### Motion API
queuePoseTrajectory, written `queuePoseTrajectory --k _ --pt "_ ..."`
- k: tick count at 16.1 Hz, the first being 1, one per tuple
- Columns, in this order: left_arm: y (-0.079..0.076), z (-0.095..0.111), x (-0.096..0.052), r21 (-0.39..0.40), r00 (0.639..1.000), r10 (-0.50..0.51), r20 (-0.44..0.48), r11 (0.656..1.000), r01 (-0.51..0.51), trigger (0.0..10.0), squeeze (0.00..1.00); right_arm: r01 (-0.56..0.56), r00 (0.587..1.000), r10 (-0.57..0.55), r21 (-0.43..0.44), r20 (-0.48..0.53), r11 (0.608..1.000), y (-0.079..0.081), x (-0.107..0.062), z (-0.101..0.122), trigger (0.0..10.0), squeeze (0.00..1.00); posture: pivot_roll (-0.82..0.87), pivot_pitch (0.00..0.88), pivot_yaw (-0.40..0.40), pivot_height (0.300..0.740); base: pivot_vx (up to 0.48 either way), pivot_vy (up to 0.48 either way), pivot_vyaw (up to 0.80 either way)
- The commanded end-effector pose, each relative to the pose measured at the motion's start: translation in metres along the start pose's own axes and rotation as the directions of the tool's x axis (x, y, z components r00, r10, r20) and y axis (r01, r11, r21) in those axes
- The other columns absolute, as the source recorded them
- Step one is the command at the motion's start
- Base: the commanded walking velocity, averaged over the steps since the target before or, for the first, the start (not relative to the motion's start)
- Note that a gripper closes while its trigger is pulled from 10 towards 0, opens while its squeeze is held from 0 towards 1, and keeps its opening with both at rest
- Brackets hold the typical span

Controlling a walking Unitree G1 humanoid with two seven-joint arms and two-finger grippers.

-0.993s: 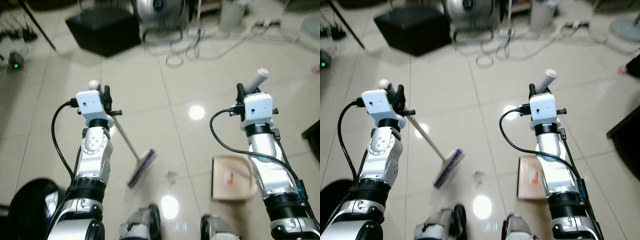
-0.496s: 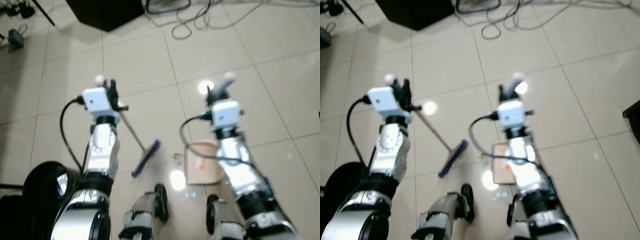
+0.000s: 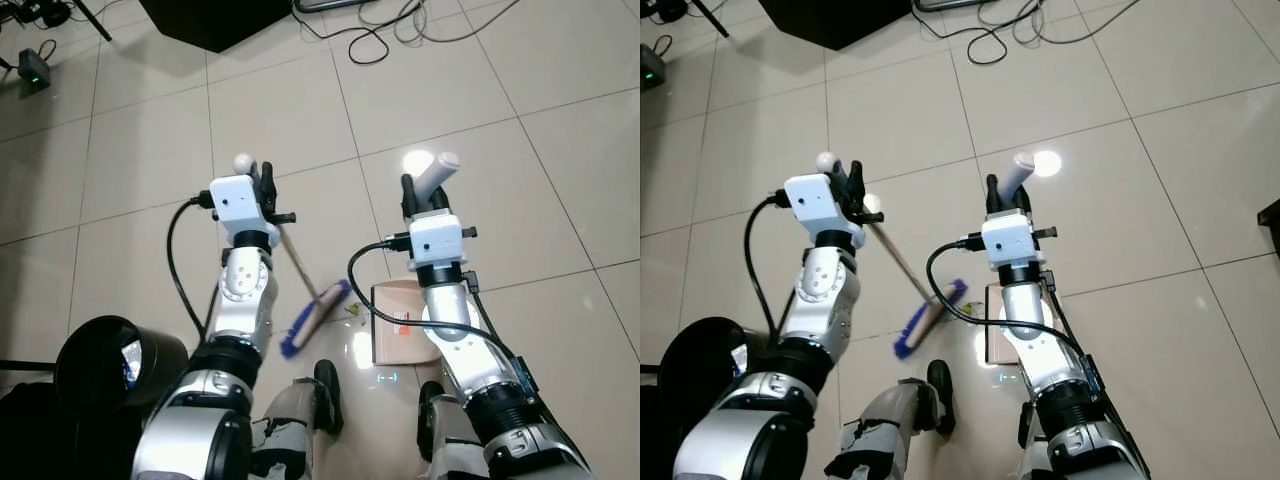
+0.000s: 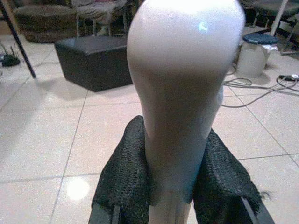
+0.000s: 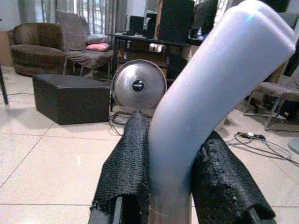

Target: Sweep floor

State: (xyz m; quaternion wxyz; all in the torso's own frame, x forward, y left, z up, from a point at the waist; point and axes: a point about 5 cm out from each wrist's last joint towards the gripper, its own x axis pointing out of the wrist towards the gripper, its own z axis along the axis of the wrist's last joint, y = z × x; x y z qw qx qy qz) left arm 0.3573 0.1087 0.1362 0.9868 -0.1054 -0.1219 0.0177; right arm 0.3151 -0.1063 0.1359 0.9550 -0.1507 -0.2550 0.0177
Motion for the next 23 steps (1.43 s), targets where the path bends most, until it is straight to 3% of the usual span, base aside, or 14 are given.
queuePoseTrajectory --k 1,2,4,5,11,12,13,16,20,22,23 --pt "0.008 -0.023 -0.014 -0.075 0.990 0.081 -0.115 0.993 -0.090 10.0 0.00 -0.009 0.999 0.008 -0.010 -0.039 1.000 0.003 -0.006 -0.007 10.0 0.00 0.17 0.396 0.218 0.740 0.000 0.000 0.00" --pt "0.006 -0.023 -0.015 -0.102 0.989 0.091 -0.120 0.989 -0.104 10.0 0.00 0.000 0.999 -0.001 -0.005 -0.042 1.000 0.002 -0.005 -0.008 10.0 0.00 0.17 0.394 0.215 0.740 0.000 0.000 0.00" --pt "-0.004 -0.013 -0.013 -0.258 0.989 0.095 -0.111 0.959 -0.121 10.0 0.00 0.033 0.998 -0.032 0.017 -0.059 0.999 -0.002 0.002 -0.010 10.0 0.00 0.17 0.381 0.206 0.740 0.000 0.000 0.00" --pt "-0.004 -0.006 -0.012 -0.290 0.992 0.087 -0.095 0.950 -0.111 10.0 0.00 0.041 0.997 -0.039 0.023 -0.060 0.999 -0.004 0.004 -0.009 10.0 0.00 0.16 0.373 0.202 0.740 0.000 0.000 0.00" --pt "0.011 0.040 -0.001 -0.388 0.998 0.060 -0.011 0.920 -0.060 10.0 0.00 0.067 0.994 -0.065 0.028 -0.087 0.997 -0.018 0.017 -0.016 10.0 0.00 0.14 0.303 0.179 0.740 0.000 0.000 0.00" --pt "0.013 0.045 0.000 -0.381 0.999 0.042 0.000 0.924 -0.039 10.0 0.00 0.068 0.994 -0.066 0.029 -0.085 0.997 -0.020 0.018 -0.015 10.0 0.00 0.13 0.280 0.175 0.740 0.000 0.000 0.00" --pt "0.017 0.056 0.005 -0.317 0.999 -0.028 0.016 0.948 0.032 10.0 0.00 0.086 0.992 -0.082 0.044 -0.094 0.995 -0.028 0.020 -0.017 10.0 0.00 0.11 0.237 0.167 0.740 0.000 0.000 0.00" --pt "0.027 0.074 0.019 -0.262 0.997 -0.059 0.041 0.963 0.068 10.0 0.00 0.153 0.984 -0.146 0.064 -0.103 0.986 -0.044 0.020 -0.019 10.0 0.00 0.09 0.173 0.160 0.740 0.000 0.000 0.00" --pt "0.047 0.097 0.043 -0.127 0.995 -0.091 0.042 0.987 0.096 10.0 0.00 0.189 0.979 -0.182 0.081 -0.089 0.979 -0.057 0.014 -0.017 10.0 0.00 0.04 0.086 0.150 0.740 0.000 0.000 0.00" --pt "0.055 0.100 0.048 -0.066 0.995 -0.095 0.031 0.993 0.097 10.0 0.00 0.200 0.978 -0.193 0.102 -0.078 0.974 -0.061 0.015 -0.013 10.0 0.00 0.03 0.048 0.144 0.740 0.000 0.000 0.00" --pt "0.063 0.097 0.050 0.042 0.994 -0.104 -0.023 0.994 0.105 10.0 0.00 0.198 0.979 -0.188 0.146 -0.083 0.969 -0.065 0.019 -0.004 10.0 0.00 0.01 0.012 0.136 0.740 0.000 0.000 0.00"
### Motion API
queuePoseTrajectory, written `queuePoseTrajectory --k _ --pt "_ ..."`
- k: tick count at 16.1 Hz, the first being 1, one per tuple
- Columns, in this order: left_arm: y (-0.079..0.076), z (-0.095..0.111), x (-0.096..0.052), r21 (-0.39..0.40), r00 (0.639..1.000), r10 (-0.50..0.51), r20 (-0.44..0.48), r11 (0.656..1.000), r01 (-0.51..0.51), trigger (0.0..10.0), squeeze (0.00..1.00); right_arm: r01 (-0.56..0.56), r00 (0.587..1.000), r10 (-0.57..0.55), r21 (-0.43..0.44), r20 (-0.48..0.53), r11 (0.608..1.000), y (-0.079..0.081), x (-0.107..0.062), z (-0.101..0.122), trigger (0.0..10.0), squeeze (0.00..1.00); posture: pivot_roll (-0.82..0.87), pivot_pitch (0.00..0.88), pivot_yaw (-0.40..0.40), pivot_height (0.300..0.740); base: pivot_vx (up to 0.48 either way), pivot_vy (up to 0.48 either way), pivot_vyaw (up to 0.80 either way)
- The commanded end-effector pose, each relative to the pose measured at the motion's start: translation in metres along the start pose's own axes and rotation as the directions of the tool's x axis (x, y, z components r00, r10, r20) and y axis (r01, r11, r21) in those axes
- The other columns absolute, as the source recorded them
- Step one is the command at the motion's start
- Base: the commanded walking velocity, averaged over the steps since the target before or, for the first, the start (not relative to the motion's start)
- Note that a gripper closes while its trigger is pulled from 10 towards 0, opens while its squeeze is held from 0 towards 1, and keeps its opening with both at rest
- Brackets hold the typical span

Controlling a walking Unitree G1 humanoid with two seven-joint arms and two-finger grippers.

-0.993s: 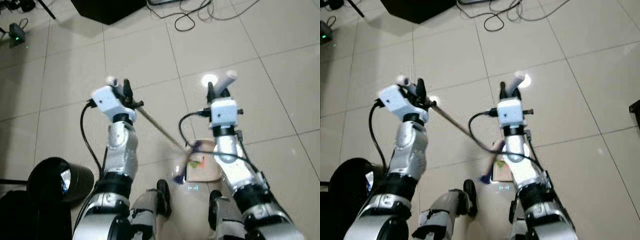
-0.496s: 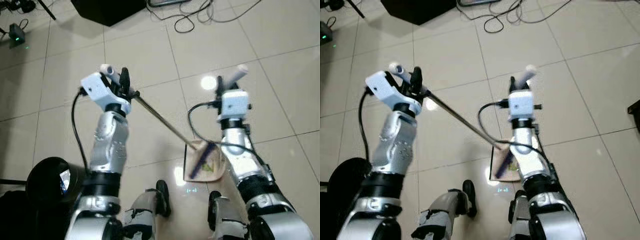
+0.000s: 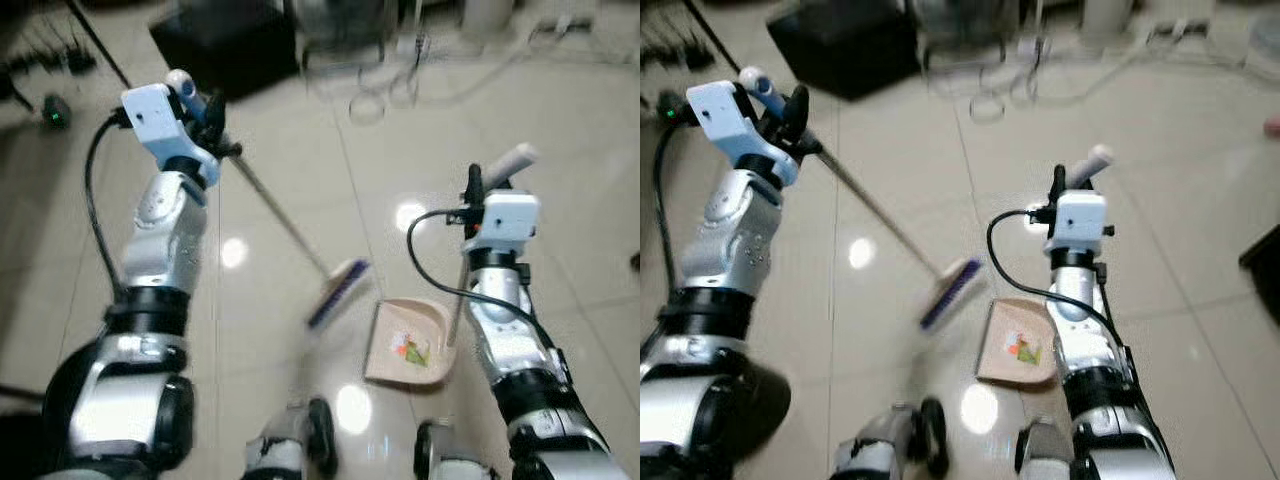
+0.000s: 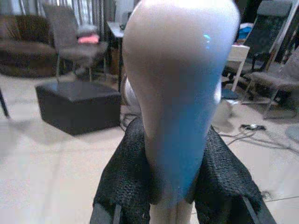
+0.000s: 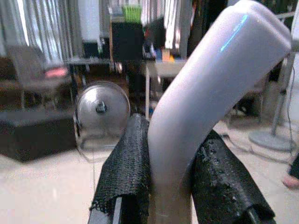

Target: Sweep floor

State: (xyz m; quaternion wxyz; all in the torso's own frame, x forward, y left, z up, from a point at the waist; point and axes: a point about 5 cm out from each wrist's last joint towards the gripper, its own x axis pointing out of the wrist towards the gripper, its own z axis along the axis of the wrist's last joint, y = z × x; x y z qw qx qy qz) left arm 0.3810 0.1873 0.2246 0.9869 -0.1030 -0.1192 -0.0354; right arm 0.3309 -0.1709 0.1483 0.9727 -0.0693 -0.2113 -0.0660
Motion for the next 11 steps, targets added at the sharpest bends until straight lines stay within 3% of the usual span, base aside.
queuePoseTrajectory --k 1,3,6,7,8,11 --pt "0.007 -0.001 -0.001 0.092 1.000 -0.010 -0.023 0.996 0.012 10.0 0.00 -0.004 1.000 0.003 0.054 0.020 0.999 0.001 0.008 0.014 10.0 0.00 0.01 0.003 0.134 0.740 0.000 0.000 0.00" --pt "0.012 -0.022 -0.014 0.127 0.994 -0.040 -0.104 0.990 0.053 10.0 0.00 -0.020 1.000 0.022 0.102 -0.014 0.995 0.000 0.014 0.029 10.0 0.00 -0.02 0.000 0.136 0.740 0.000 0.000 0.00" --pt "0.019 -0.047 -0.047 0.224 0.984 -0.048 -0.170 0.971 0.086 10.0 0.00 0.004 1.000 -0.004 0.148 -0.006 0.989 -0.007 0.020 0.057 10.0 0.00 -0.03 0.000 0.133 0.740 0.000 0.000 0.00" --pt "0.023 -0.055 -0.065 0.217 0.980 -0.038 -0.193 0.973 0.081 10.0 0.00 -0.018 1.000 0.016 0.173 0.015 0.985 -0.011 0.022 0.073 10.0 0.00 -0.04 0.000 0.126 0.740 0.000 0.000 0.00" --pt "0.027 -0.061 -0.078 0.201 0.976 -0.025 -0.218 0.977 0.070 10.0 0.00 -0.027 0.999 0.023 0.186 0.025 0.982 -0.012 0.024 0.083 10.0 0.00 -0.04 0.000 0.115 0.740 0.000 0.000 0.00" --pt "0.031 -0.064 -0.095 0.242 0.972 0.003 -0.233 0.969 0.056 10.0 0.00 -0.021 1.000 0.019 0.219 0.011 0.976 -0.014 0.023 0.095 10.0 0.00 -0.02 0.000 0.085 0.740 0.000 0.000 0.00"
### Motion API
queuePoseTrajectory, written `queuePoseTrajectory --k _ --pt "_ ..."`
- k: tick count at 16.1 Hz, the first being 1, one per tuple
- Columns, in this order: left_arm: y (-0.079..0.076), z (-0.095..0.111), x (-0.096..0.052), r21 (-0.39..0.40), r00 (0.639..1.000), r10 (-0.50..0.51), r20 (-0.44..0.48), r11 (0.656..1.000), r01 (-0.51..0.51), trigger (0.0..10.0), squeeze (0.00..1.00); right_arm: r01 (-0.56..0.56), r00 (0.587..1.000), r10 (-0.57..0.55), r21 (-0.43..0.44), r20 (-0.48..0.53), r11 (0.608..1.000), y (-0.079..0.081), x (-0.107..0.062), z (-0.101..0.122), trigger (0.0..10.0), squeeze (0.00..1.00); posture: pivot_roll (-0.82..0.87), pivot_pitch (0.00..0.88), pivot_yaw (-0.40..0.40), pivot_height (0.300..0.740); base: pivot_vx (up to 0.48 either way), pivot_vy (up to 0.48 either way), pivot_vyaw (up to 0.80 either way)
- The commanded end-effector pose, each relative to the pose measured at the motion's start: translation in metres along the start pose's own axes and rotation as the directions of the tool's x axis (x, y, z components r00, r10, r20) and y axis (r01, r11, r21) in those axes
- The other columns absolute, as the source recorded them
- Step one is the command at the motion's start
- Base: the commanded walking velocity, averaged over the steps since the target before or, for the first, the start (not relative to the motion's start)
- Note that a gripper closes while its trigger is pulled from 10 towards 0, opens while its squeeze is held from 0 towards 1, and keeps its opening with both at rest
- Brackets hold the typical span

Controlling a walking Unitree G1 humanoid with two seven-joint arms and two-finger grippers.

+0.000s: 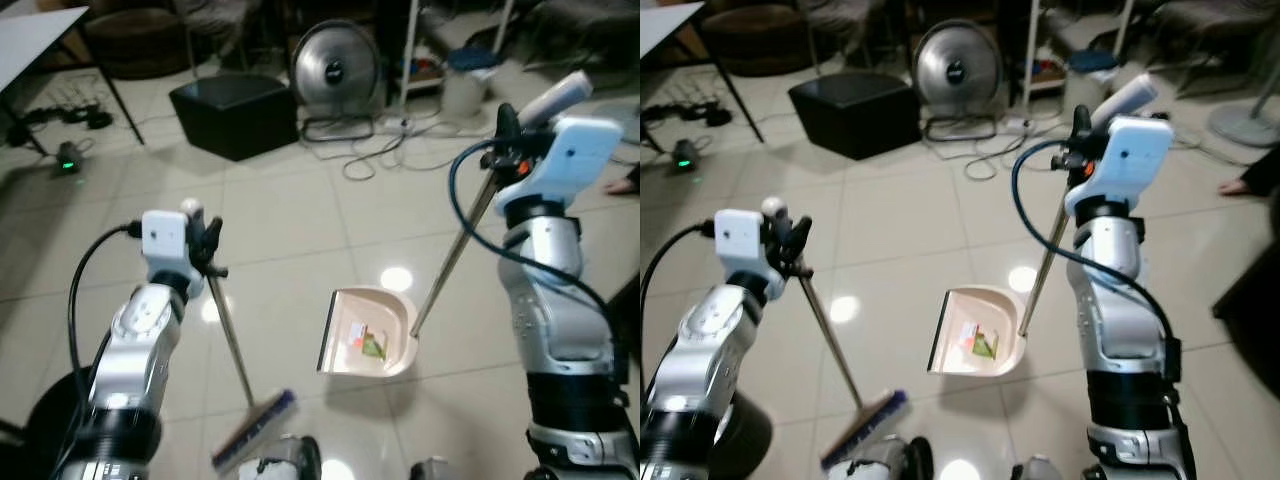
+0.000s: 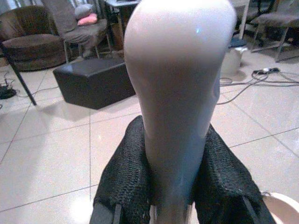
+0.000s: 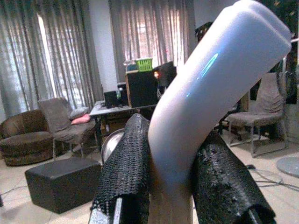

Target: Sweep floor

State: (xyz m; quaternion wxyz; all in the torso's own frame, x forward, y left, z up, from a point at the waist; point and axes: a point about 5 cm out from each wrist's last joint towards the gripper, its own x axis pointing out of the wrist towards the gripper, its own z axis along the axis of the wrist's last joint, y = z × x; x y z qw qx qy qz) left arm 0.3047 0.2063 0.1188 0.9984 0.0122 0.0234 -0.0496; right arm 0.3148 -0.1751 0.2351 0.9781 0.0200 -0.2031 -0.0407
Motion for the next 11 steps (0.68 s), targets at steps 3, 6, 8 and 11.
queuePoseTrajectory --k 3,6,8,11 --pt "0.005 0.012 -0.012 0.068 0.998 0.030 0.056 0.997 -0.034 10.0 0.00 -0.033 0.999 0.033 0.066 0.008 0.997 0.005 0.000 0.016 10.0 0.00 0.00 0.000 0.083 0.740 0.000 0.000 0.27" --pt "0.004 0.013 -0.028 0.120 0.998 0.038 0.048 0.992 -0.044 10.0 0.00 -0.045 0.999 0.046 0.107 -0.001 0.993 0.005 0.001 0.027 10.0 0.00 0.02 0.000 0.076 0.740 0.000 0.000 0.80" --pt "-0.001 0.014 -0.033 0.123 0.999 0.010 0.035 0.992 -0.014 10.0 0.00 -0.039 0.999 0.039 0.124 0.004 0.991 0.002 0.002 0.033 10.0 0.00 0.02 0.000 0.088 0.740 0.000 0.000 0.80" --pt "-0.006 0.014 -0.035 0.119 0.999 -0.010 0.032 0.993 0.006 10.0 0.00 -0.032 0.999 0.031 0.131 0.005 0.991 0.001 0.001 0.038 10.0 0.00 0.01 0.000 0.093 0.740 0.000 0.000 0.80"
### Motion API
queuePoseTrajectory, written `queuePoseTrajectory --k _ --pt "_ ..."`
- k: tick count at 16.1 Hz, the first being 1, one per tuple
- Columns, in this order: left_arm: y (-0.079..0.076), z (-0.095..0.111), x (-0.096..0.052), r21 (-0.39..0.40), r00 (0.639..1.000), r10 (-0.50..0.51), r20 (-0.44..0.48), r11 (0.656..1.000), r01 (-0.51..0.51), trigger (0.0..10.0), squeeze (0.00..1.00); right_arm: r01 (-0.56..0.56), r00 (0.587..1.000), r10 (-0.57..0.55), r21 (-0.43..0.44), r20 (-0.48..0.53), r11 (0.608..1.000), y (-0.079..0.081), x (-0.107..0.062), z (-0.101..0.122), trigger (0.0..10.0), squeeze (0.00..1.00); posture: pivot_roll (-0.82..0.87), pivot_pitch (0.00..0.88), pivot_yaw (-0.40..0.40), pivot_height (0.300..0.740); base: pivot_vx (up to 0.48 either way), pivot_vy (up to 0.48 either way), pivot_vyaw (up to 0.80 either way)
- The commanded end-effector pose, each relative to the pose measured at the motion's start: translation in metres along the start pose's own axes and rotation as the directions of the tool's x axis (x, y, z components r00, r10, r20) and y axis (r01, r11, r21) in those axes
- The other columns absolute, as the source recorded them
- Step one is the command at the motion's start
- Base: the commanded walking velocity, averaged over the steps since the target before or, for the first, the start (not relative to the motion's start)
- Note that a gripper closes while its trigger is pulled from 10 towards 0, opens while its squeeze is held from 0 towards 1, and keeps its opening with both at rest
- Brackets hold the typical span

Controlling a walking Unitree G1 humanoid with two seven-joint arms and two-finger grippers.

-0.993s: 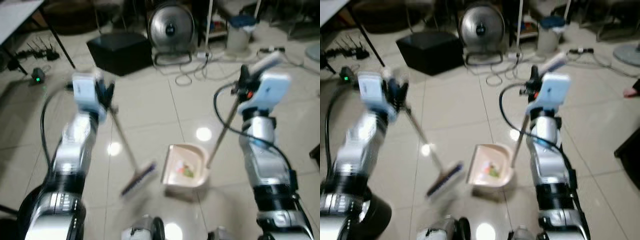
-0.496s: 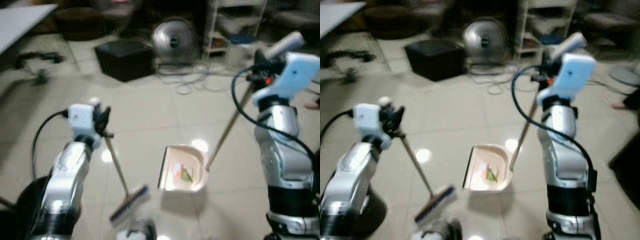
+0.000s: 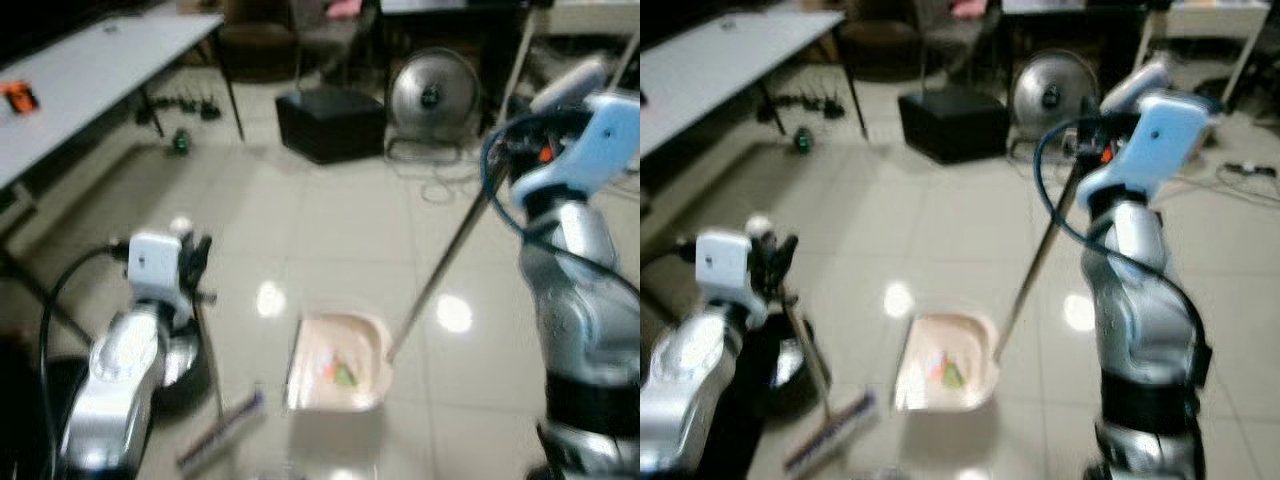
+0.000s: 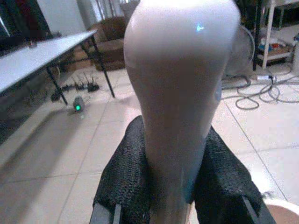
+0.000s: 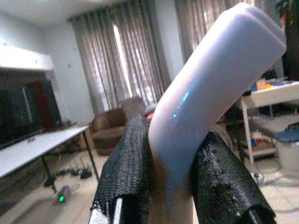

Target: Sweep floor

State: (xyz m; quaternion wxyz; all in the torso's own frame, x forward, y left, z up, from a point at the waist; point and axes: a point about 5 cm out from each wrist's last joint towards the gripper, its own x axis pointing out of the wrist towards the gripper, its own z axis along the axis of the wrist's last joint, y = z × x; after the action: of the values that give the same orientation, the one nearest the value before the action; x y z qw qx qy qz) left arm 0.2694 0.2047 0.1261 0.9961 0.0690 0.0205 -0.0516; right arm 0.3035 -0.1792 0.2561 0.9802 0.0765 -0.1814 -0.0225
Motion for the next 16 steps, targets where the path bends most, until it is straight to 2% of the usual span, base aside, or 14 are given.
queuePoseTrajectory --k 1,2,4,7,11,13,16 --pt "-0.004 0.003 -0.005 0.020 1.000 -0.025 0.009 1.000 0.024 10.0 0.00 -0.024 0.999 0.023 0.027 0.048 0.999 0.006 0.002 0.018 10.0 0.00 0.01 0.000 0.095 0.740 0.000 0.000 0.80" --pt "-0.006 -0.003 -0.011 0.025 0.999 -0.030 -0.012 0.999 0.030 10.0 0.00 -0.029 0.999 0.028 0.040 0.043 0.999 0.007 0.003 0.022 10.0 0.00 0.01 0.000 0.095 0.740 0.000 0.000 0.80" --pt "-0.008 -0.004 -0.013 0.008 0.999 -0.020 -0.025 1.000 0.020 10.0 0.00 -0.032 0.999 0.030 0.043 0.040 0.999 0.007 0.004 0.025 10.0 0.00 0.01 0.000 0.091 0.740 0.000 0.000 0.80" --pt "-0.010 -0.004 -0.013 -0.015 0.999 0.000 -0.032 1.000 0.000 10.0 0.00 -0.049 0.998 0.047 0.044 0.046 0.998 0.008 0.010 0.033 10.0 0.00 0.01 0.001 0.086 0.740 0.000 0.000 0.80" --pt "-0.012 -0.001 -0.012 -0.007 1.000 0.009 -0.016 1.000 -0.009 10.0 0.00 -0.057 0.998 0.055 0.040 0.041 0.998 0.009 0.018 0.039 10.0 0.00 0.02 0.002 0.074 0.740 0.000 0.000 0.80" --pt "-0.012 -0.001 -0.011 -0.013 1.000 0.020 -0.014 1.000 -0.020 10.0 0.00 -0.055 0.998 0.055 0.014 0.041 0.998 0.009 0.022 0.040 10.0 0.00 0.02 0.000 0.059 0.740 0.291 0.000 0.79" --pt "-0.013 0.000 -0.010 -0.010 1.000 0.024 -0.009 1.000 -0.024 10.0 0.00 -0.043 0.998 0.042 0.038 0.040 0.998 0.009 0.024 0.040 10.0 0.00 0.02 0.000 0.053 0.740 0.330 0.000 0.00"
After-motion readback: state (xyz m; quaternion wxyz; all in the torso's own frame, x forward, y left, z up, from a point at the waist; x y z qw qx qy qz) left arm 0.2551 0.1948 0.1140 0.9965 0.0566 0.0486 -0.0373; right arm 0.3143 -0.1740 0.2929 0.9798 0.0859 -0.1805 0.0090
